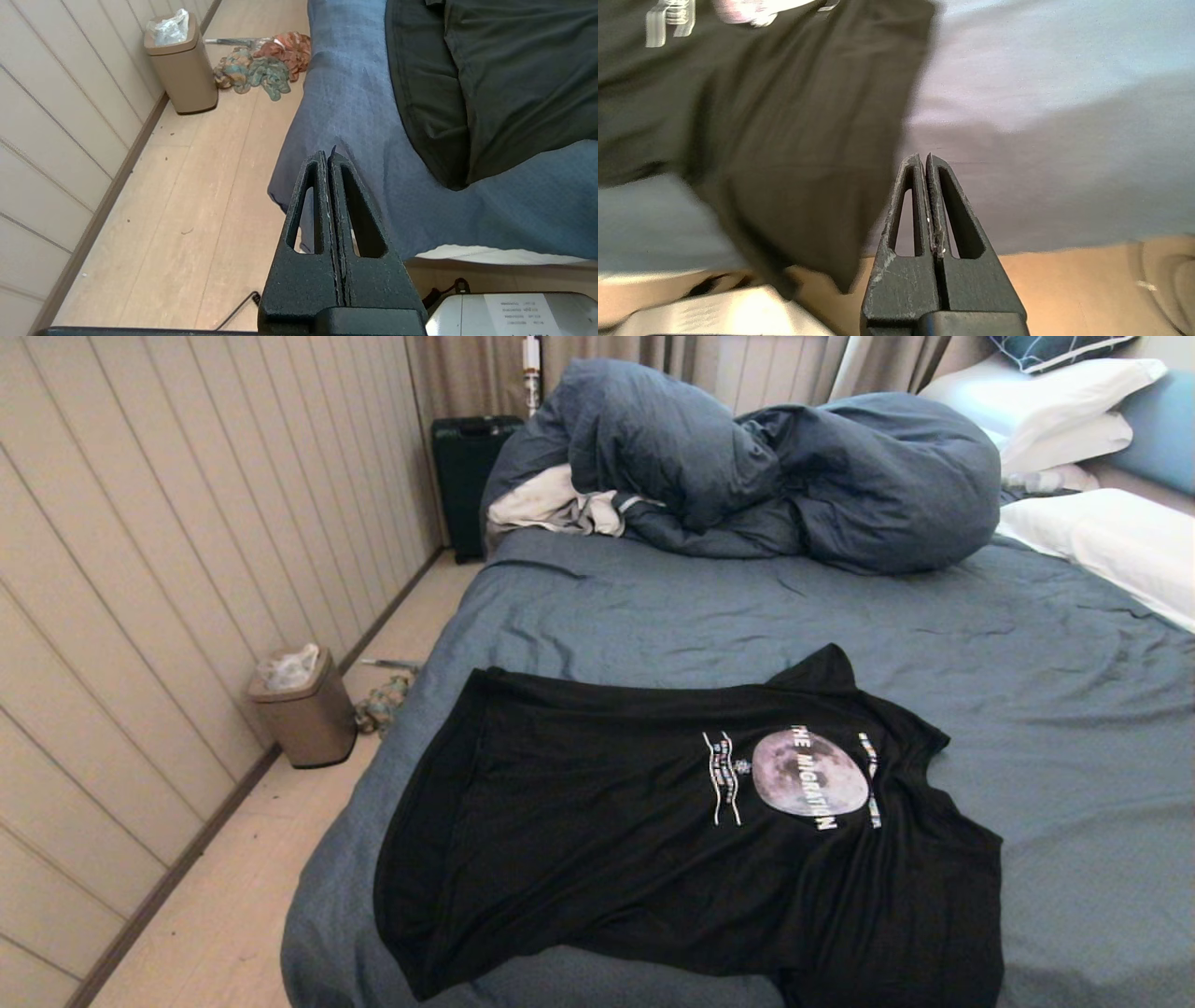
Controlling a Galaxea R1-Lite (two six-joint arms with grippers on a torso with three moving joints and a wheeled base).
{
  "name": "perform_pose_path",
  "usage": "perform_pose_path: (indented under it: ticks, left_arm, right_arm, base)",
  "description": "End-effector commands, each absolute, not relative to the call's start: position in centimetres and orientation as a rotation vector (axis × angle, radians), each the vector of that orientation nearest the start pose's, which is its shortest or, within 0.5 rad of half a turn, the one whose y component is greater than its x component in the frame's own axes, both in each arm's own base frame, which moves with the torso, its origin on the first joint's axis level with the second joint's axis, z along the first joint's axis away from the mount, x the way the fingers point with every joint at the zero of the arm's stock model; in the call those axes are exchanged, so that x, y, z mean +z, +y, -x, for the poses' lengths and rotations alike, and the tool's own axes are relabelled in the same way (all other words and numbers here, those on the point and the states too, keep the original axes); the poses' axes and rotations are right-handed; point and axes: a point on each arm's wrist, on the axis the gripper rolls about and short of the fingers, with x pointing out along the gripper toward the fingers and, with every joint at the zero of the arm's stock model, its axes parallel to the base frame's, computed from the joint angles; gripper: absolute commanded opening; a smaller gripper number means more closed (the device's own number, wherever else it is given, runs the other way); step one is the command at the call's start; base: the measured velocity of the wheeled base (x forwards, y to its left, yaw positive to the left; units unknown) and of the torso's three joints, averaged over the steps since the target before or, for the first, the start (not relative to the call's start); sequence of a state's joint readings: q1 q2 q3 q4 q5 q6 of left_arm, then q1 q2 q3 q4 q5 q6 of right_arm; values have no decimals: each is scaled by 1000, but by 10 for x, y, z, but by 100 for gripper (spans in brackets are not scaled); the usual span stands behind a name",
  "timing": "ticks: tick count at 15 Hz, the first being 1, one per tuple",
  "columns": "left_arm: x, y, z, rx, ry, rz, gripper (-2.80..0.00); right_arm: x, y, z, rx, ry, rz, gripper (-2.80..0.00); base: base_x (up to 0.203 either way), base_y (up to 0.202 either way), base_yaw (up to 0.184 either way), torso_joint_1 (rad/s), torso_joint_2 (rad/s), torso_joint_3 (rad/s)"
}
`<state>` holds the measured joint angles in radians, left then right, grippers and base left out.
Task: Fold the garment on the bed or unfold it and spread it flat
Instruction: Fold the black T-shirt
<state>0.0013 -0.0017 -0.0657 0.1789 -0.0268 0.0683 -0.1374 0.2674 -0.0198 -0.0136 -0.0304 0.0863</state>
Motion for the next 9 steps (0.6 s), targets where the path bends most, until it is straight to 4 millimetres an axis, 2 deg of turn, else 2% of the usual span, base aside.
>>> perform_pose_path:
  ticks: [1, 5, 8, 9]
  left_arm:
    - [75, -1, 29, -30, 116, -67, -280]
    - [75, -1, 29, -30, 119, -67, -280]
    - [75, -1, 29, -30, 120, -67, -280]
    - [75, -1, 29, -30, 120, -67, -280]
  right_arm:
    - [81, 0, 1, -145, 251, -53, -280]
    - [80, 0, 1, -134, 264, -26, -280]
    - [80, 1, 1, -70, 275, 135, -280]
    - [79, 1, 1, -63, 276, 142, -280]
  base:
    - [0, 0, 0, 0, 0, 0]
    - [0, 0, 0, 0, 0, 0]
    - [0, 0, 0, 0, 0, 0]
    - [0, 0, 0, 0, 0, 0]
